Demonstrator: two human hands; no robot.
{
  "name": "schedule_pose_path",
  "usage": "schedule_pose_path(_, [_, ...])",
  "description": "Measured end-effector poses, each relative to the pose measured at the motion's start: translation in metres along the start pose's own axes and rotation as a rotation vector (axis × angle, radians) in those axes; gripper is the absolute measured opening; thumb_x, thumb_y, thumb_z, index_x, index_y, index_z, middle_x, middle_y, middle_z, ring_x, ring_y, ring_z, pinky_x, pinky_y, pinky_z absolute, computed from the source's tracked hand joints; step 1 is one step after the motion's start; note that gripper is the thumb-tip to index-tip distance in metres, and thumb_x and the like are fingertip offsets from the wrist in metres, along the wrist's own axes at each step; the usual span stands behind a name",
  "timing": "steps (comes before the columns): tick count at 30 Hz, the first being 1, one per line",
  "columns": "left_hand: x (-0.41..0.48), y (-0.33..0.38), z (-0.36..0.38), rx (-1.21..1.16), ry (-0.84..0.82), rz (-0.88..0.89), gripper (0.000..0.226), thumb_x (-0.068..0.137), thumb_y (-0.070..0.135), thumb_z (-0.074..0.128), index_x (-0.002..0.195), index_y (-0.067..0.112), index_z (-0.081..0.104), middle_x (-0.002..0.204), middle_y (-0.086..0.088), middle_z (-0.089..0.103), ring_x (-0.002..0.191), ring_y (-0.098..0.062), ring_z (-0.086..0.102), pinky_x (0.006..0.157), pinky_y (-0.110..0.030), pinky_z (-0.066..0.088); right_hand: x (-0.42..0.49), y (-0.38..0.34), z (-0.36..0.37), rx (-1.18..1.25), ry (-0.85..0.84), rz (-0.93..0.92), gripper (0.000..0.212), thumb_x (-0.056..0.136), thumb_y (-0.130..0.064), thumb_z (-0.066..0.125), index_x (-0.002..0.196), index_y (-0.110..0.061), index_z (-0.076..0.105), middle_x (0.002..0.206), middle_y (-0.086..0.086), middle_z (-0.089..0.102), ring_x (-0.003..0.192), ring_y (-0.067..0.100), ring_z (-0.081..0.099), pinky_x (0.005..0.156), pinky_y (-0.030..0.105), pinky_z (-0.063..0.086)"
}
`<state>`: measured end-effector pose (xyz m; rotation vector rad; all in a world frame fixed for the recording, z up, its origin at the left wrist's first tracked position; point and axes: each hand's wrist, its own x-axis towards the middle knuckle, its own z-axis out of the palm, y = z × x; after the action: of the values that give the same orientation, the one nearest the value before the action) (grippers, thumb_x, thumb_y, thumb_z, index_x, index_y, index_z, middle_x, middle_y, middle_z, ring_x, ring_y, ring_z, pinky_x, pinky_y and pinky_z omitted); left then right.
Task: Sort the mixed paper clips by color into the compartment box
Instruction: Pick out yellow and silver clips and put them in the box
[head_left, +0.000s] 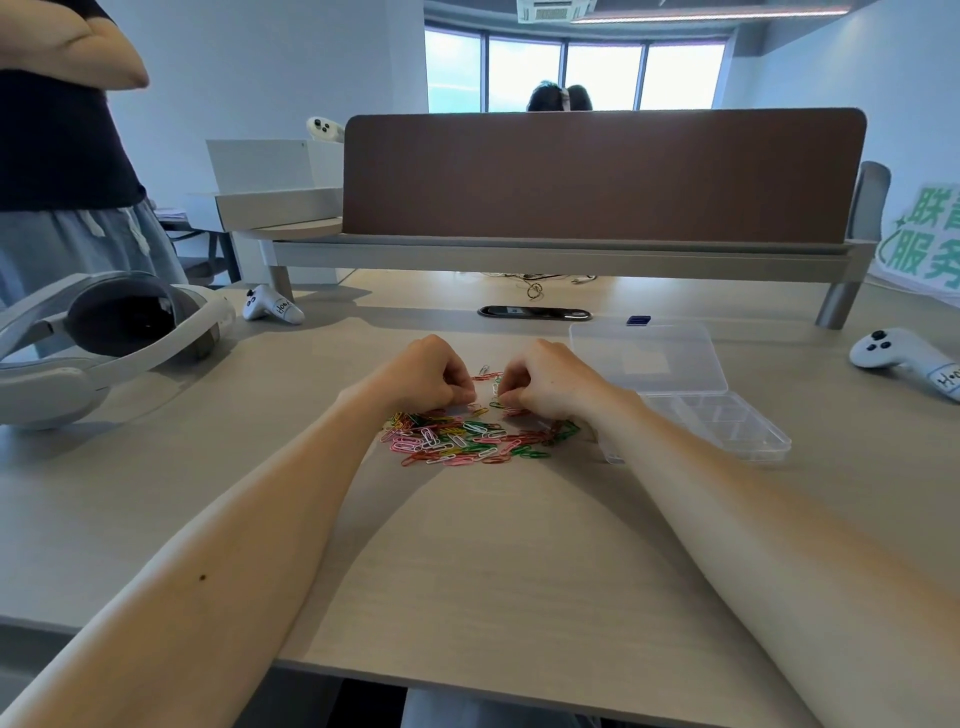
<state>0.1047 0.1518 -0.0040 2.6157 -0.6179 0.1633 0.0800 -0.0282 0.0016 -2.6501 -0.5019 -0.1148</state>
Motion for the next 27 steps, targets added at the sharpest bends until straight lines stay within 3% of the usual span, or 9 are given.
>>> schedule_pose_path(11, [0.0,-0.016,-0.007,-0.057,0.099,-0.079,0.013,0.085,0.011,0.069,0.097,0.008,0.076,0.082,-0.001,0.07,0.07,-0.01,0.062,0.064,-0.018,0.048,0.018,-0.014,0.009,-0.056,-0.071,-0.032,0.015,0.085,-0.015,0.073,0.099,-0.013,0.075,0.088,-0.003,0.063,0.08,0.011,0.056,0.06,0.018,0.038])
schedule_pose_path(15, [0.0,-0.016,-0.006,-0.056,0.103,-0.07,0.013,0.085,0.011,0.069,0.096,0.01,0.076,0.084,-0.002,0.072,0.071,-0.011,0.064,0.064,-0.018,0.049,0.022,-0.018,0.008,-0.09,-0.111,-0.022,0.018,0.084,-0.016,0.073,0.101,-0.014,0.076,0.092,-0.002,0.066,0.086,0.015,0.059,0.071,0.025,0.045])
schedule_pose_path(20, [0.0,-0.015,-0.006,-0.067,0.114,-0.062,0.014,0.086,0.009,0.068,0.097,0.01,0.075,0.082,0.0,0.07,0.072,-0.011,0.064,0.068,-0.021,0.053,0.022,-0.022,0.01,-0.122,-0.138,-0.001,0.013,0.086,-0.015,0.069,0.097,-0.012,0.075,0.091,0.002,0.068,0.082,0.017,0.06,0.066,0.026,0.044])
schedule_pose_path(24, [-0.002,-0.011,-0.008,-0.114,0.101,-0.041,0.014,0.085,0.008,0.069,0.097,0.01,0.075,0.079,0.0,0.07,0.07,-0.012,0.066,0.07,-0.024,0.056,0.023,-0.021,0.011,-0.132,-0.15,0.021,0.007,0.082,-0.012,0.069,0.083,-0.018,0.072,0.085,0.0,0.067,0.081,0.02,0.062,0.06,0.027,0.047])
schedule_pose_path(27, [-0.002,-0.008,-0.008,-0.184,0.064,-0.027,0.014,0.084,0.005,0.069,0.096,0.01,0.075,0.081,-0.004,0.073,0.07,-0.012,0.07,0.069,-0.021,0.056,0.021,-0.016,0.007,-0.112,-0.14,0.036,0.014,0.08,-0.011,0.069,0.073,-0.023,0.066,0.085,-0.001,0.067,0.083,0.021,0.063,0.064,0.03,0.05])
